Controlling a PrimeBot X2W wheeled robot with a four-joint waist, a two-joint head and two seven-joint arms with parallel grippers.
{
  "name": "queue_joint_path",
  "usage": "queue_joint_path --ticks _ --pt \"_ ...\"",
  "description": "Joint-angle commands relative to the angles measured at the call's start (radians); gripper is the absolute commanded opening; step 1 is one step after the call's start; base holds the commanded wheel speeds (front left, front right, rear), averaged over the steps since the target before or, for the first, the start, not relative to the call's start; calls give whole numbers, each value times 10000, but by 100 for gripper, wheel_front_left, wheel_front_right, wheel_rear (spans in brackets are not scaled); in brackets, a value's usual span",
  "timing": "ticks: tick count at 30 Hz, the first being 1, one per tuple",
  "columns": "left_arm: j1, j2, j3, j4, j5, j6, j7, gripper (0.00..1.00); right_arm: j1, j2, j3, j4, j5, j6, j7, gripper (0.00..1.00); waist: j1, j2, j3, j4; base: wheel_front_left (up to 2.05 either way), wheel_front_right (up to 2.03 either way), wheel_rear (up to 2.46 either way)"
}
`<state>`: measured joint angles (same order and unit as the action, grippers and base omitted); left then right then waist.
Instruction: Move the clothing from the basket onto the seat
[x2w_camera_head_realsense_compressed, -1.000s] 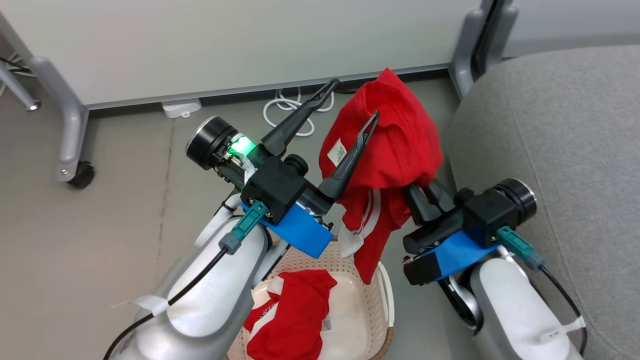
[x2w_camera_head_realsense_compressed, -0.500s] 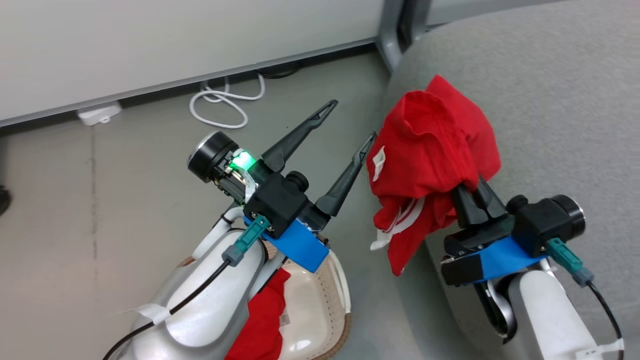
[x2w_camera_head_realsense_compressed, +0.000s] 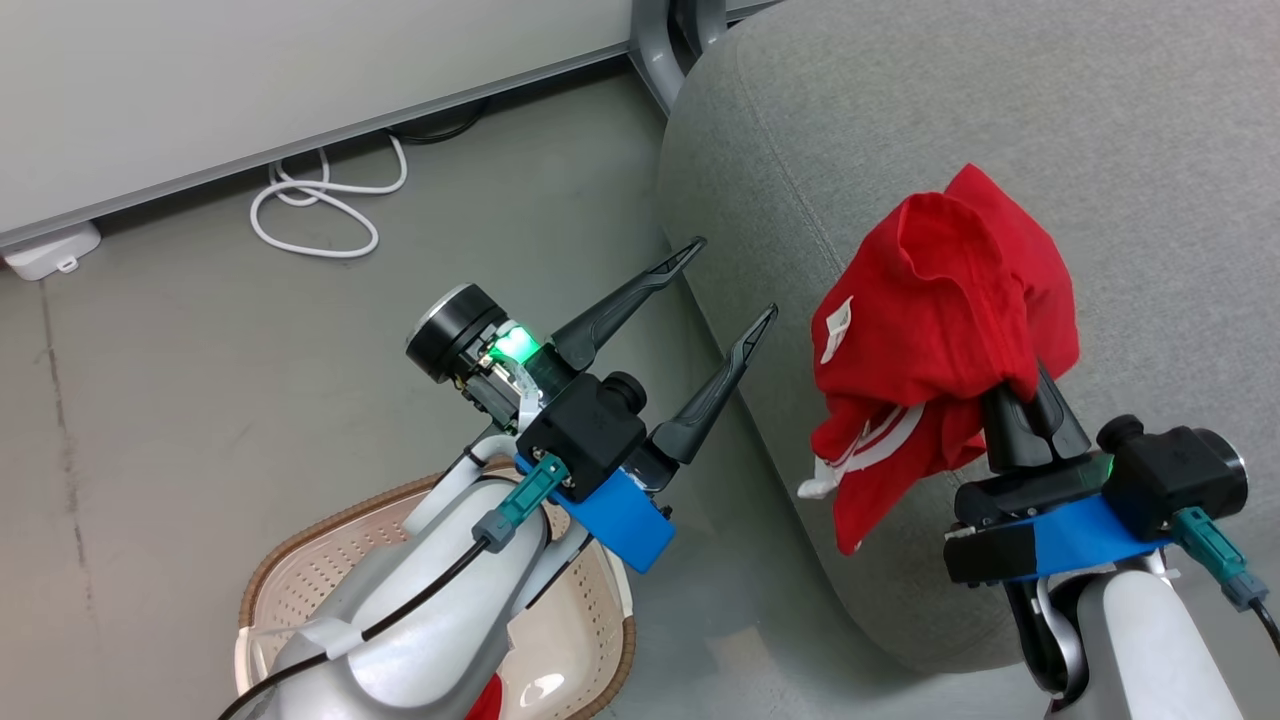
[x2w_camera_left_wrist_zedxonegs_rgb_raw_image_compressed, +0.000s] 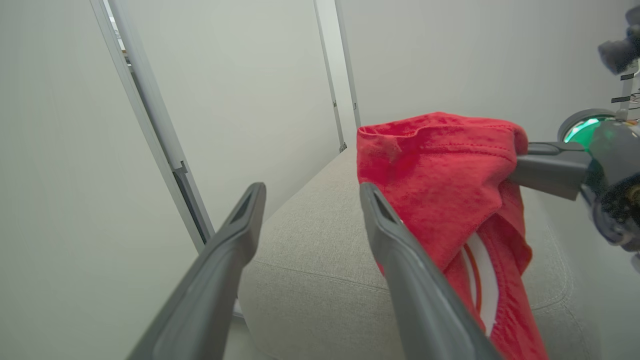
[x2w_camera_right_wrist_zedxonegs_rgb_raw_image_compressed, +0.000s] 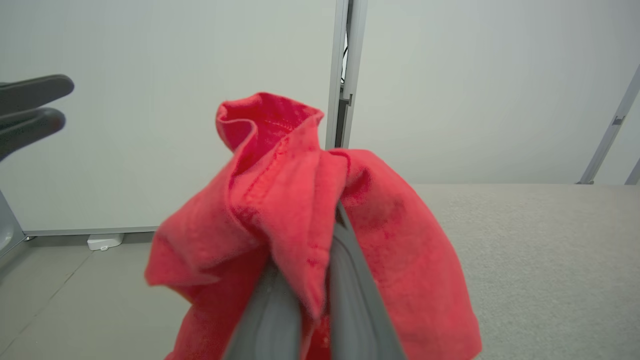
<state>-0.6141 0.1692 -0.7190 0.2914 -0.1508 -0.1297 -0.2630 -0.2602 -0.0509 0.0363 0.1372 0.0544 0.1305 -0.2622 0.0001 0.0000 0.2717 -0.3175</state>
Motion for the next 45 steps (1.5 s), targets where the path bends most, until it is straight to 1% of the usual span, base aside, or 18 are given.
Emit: queue_joint_path --ticks 1,6,9,13,17,21,25,28,31,34,38,41,45 --pt "-38 54 24 0 -39 -3 -27 100 100 10 -5 -86 65 5 -42 0 -1 0 -7 -39 0 0 0" --pt "55 78 3 -40 -76 -3 -27 100 245 10 -80 -230 189 5 -42 0 -1 0 -38 -80 0 0 0" --pt "16 110 30 -79 -27 -3 -27 100 -10 9 -201 -439 246 5 -42 0 -1 0 75 -62 0 0 0" --pt "-178 192 93 -229 68 -3 -29 100 -713 7 -609 -775 321 5 -42 0 -1 0 421 -30 0 0 0" --pt "-493 356 12 -376 157 -3 -29 100 -2232 -14 -1444 -1177 27 5 -42 0 -1 0 1216 94 0 0 0" --pt "-874 507 -156 -485 209 -3 -27 100 -3630 -436 -2133 -1374 -163 3 -40 0 -1 0 2054 273 0 0 0" --pt "-1317 701 -250 -567 279 -3 -27 100 -5023 -1039 -2966 -1415 -177 5 -40 0 -1 0 2956 453 0 0 0" --pt "-1678 806 -371 -641 304 -3 -27 100 -5915 -1576 -3674 -1219 -150 3 -40 0 -1 0 3584 602 0 0 0" --pt "-2001 887 -475 -735 357 -3 -27 100 -6593 -2094 -4360 -831 -111 3 -40 0 -1 0 4102 768 0 0 0" --pt "-2214 938 -499 -824 376 -3 -29 100 -7095 -2547 -4776 -163 -25 3 -42 0 -1 0 4533 878 0 0 0" --pt "-2420 1055 -518 -852 374 -3 -29 100 -7472 -2773 -5117 1031 73 3 -42 0 -1 0 4986 917 0 0 0" --pt "-2502 1172 -556 -834 392 -3 -27 100 -7665 -2771 -5030 2172 41 5 -39 0 -1 0 5236 917 0 0 0" --pt "-2578 1186 -633 -840 391 -3 -29 100 -7662 -2655 -5299 3640 83 3 -45 0 -1 0 5348 965 0 0 0"
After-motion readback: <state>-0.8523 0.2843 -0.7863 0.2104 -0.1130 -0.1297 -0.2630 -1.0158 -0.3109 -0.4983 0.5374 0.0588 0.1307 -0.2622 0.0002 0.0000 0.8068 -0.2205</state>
